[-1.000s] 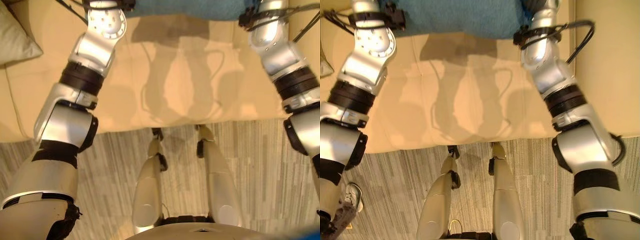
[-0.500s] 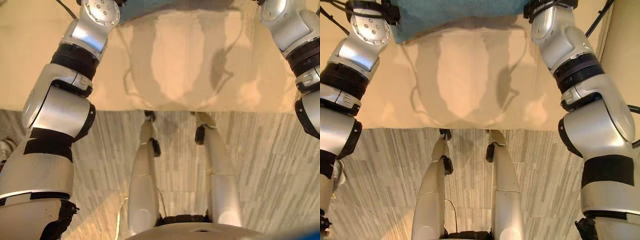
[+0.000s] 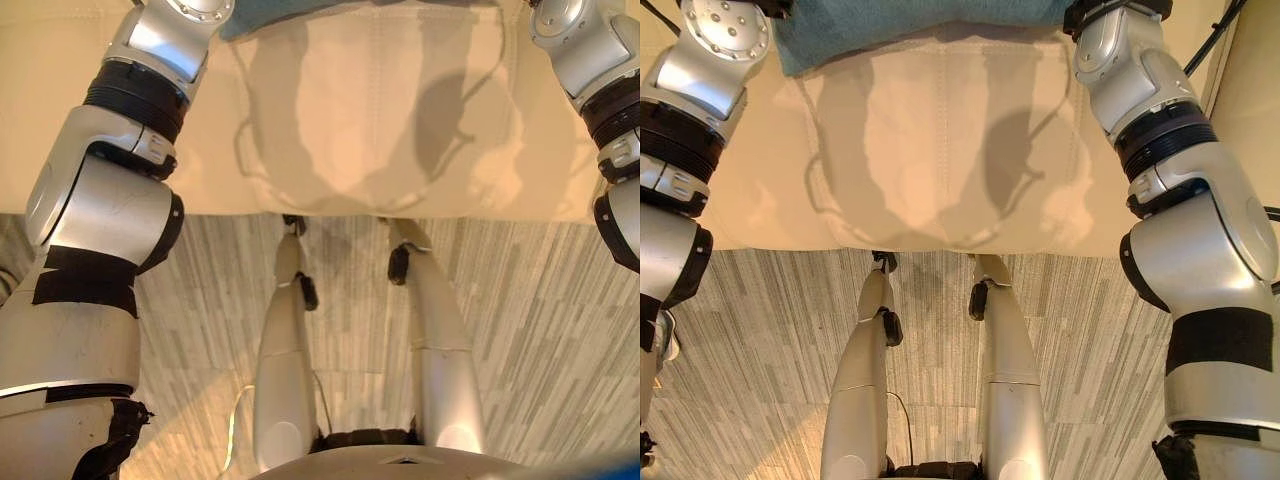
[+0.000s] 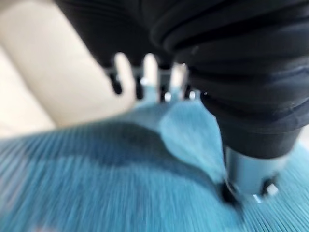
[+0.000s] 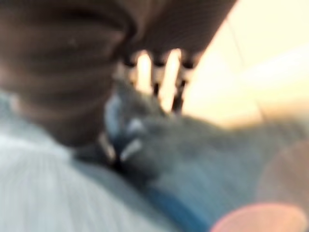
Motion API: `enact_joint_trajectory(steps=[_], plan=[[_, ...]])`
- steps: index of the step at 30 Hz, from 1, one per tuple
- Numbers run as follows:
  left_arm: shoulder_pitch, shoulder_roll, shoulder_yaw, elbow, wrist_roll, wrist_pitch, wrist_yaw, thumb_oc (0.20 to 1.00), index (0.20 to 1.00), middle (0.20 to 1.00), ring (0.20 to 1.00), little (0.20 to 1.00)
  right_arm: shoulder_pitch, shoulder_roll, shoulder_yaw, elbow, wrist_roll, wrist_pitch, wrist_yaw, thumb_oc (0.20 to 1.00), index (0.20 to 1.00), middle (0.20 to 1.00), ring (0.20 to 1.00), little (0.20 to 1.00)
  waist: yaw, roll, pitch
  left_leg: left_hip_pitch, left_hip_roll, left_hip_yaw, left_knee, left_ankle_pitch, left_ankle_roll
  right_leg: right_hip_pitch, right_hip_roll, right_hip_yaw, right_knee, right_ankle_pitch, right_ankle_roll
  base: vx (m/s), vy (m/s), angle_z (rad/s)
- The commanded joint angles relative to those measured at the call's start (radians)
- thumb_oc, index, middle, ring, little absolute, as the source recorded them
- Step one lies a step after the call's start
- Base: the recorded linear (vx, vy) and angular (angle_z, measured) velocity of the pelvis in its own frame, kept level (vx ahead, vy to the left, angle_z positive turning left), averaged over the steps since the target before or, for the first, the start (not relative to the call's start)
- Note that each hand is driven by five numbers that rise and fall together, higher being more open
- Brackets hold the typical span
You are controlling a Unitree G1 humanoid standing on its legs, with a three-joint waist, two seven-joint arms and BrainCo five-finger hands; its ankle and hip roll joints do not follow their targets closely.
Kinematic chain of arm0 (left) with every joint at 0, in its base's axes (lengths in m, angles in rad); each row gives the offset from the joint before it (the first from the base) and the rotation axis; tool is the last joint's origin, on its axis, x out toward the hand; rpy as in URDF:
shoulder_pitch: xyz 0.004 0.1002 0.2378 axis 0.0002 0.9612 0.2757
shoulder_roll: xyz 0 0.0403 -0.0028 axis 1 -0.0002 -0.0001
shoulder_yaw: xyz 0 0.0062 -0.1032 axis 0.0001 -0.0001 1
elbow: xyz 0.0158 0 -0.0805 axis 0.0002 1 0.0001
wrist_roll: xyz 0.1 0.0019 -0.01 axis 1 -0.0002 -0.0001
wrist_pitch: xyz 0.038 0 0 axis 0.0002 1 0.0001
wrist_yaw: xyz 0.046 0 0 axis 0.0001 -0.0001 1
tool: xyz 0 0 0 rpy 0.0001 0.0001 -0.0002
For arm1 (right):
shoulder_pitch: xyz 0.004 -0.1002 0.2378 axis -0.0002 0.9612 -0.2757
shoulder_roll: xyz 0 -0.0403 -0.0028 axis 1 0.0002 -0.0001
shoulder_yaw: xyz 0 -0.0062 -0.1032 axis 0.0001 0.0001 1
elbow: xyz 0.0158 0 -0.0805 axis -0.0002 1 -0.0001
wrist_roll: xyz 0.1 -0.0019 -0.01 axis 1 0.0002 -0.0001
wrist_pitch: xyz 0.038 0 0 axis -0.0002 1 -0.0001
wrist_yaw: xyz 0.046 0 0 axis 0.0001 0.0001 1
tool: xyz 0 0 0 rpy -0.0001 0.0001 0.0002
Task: Pick up all the scattered cushions and arrange them neatly on the sofa.
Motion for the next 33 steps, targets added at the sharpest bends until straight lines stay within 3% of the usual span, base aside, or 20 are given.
enact_joint_trajectory(steps=[1,2,3,6,7,15,33], plan=[[-0.060,-0.035,0.003,-0.092,0.038,-0.076,0.004,1.000,1.000,1.000,1.000,1.000,-0.015,0.107,0.013,-0.038,-0.021,-0.062,0.012,1.000,1.000,1.000,1.000,1.000,0.027,-0.023,-0.042,0.095,0.060,0.020,-0.069,-0.060,-0.078,0.058,0.006,0.020,0.044,-0.097,0.141,-0.01,0.021,-0.04],[-0.060,-0.035,0.003,-0.092,0.038,-0.075,0.004,1.000,1.000,1.000,1.000,1.000,-0.015,0.107,0.013,-0.039,-0.021,-0.061,0.013,1.000,1.000,1.000,1.000,1.000,0.025,-0.021,-0.050,0.108,0.059,0.015,-0.077,-0.080,-0.083,0.067,0.007,0.028,0.048,-0.123,0.152,-0.02,0.030,-0.04],[-0.048,-0.016,0.008,-0.097,0.042,-0.073,0.000,1.000,1.000,1.000,1.000,1.000,-0.002,0.101,0.003,-0.046,-0.015,-0.062,0.022,1.000,1.000,1.000,1.000,1.000,0.027,-0.019,-0.038,0.102,0.059,0.024,-0.068,-0.062,-0.078,0.066,0.006,0.024,0.041,-0.095,0.142,-0.01,0.022,-0.04],[-0.034,0.009,0.012,-0.096,0.045,-0.068,-0.003,1.000,1.000,1.000,1.000,1.000,0.012,0.088,-0.010,-0.055,-0.008,-0.062,0.029,1.000,1.000,1.000,1.000,1.000,0.025,-0.014,-0.038,0.124,0.057,0.022,-0.075,-0.083,-0.084,0.082,0.003,0.032,0.045,-0.120,0.154,0.01,0.030,-0.04],[-0.021,0.027,0.019,-0.094,0.044,-0.069,-0.008,1.000,1.000,1.000,1.000,1.000,0.019,0.078,-0.019,-0.060,-0.004,-0.064,0.036,1.000,1.000,1.000,1.000,1.000,0.029,-0.014,-0.027,0.117,0.059,0.031,-0.067,-0.060,-0.081,0.082,0.003,0.023,0.036,-0.091,0.143,-0.10,0.001,-0.05],[0.033,0.115,0.048,-0.070,0.024,-0.063,-0.029,1.000,1.000,1.000,1.000,1.000,0.052,0.035,-0.059,-0.085,0.016,-0.069,0.048,1.000,1.000,1.000,1.000,1.000,0.029,-0.008,-0.011,0.138,0.058,0.036,-0.062,-0.063,-0.082,0.100,0.001,0.029,0.034,-0.085,0.143,-0.01,0.001,-0.01],[0.172,0.228,0.144,-0.046,0.012,-0.059,-0.031,1.000,1.000,1.000,1.000,1.000,0.091,-0.047,-0.093,-0.127,-0.002,-0.073,0.069,1.000,1.000,1.000,1.000,1.000,0.033,0.001,-0.001,0.135,0.060,0.035,-0.022,-0.077,-0.081,0.115,-0.004,0.031,0.047,-0.087,0.141,0.00,0.000,-0.01]])
